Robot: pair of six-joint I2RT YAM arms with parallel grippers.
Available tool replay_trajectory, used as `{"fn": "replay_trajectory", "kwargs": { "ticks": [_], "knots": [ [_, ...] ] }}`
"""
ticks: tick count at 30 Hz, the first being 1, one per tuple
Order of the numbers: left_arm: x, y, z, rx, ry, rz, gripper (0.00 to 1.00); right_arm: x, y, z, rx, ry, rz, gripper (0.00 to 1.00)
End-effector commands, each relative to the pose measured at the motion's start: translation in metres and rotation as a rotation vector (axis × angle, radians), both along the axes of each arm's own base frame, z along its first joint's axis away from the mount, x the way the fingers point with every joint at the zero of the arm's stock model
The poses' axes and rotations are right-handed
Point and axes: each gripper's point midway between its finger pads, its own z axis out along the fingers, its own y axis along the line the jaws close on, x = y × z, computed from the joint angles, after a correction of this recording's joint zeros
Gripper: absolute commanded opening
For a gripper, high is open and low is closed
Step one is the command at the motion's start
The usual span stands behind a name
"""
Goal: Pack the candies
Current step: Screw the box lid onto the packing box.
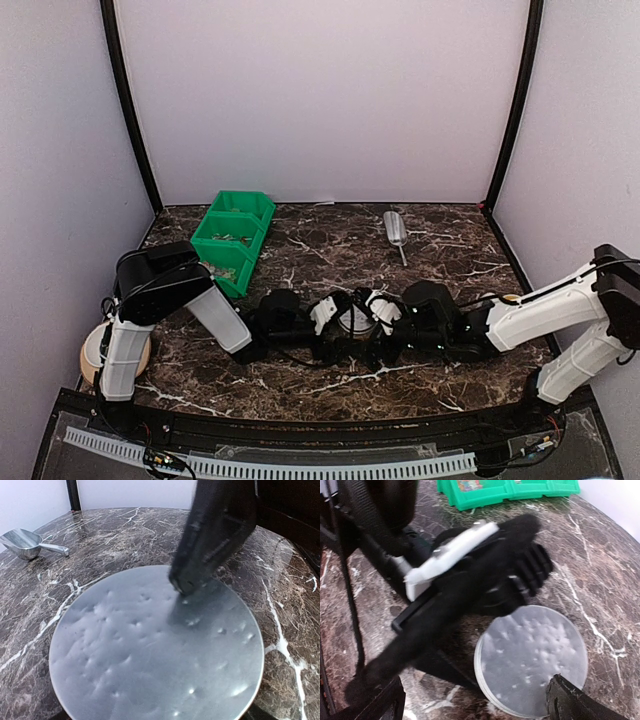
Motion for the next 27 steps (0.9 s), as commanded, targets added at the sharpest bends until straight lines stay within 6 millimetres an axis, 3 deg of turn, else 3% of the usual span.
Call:
{"fn": "replay_trajectory", "kwargs": {
  "ticks": [1, 12, 19, 27],
  "knots": [
    [-0.015, 0.067, -0.114, 0.380, 0.203, 0.104, 0.48, -0.033, 0.004, -0.002, 0.014, 0.070, 0.128, 1.00],
    [-0.036, 0.064, -0.111, 0.358, 0.184, -0.029, 0.48, -0.022, -0.034, 0.009, -0.098, -0.015, 0.020, 0.97],
    [-0.067, 0.058, -0.101, 0.309, 0.190, -0.222, 0.49, -0.022, -0.029, 0.036, -0.082, -0.085, 0.092, 0.97],
    [-0.090, 0.062, -0.109, 0.356, 0.228, -0.365, 0.50, -0.022, -0.014, 0.019, -0.226, -0.073, 0.236, 0.97]
  ]
}}
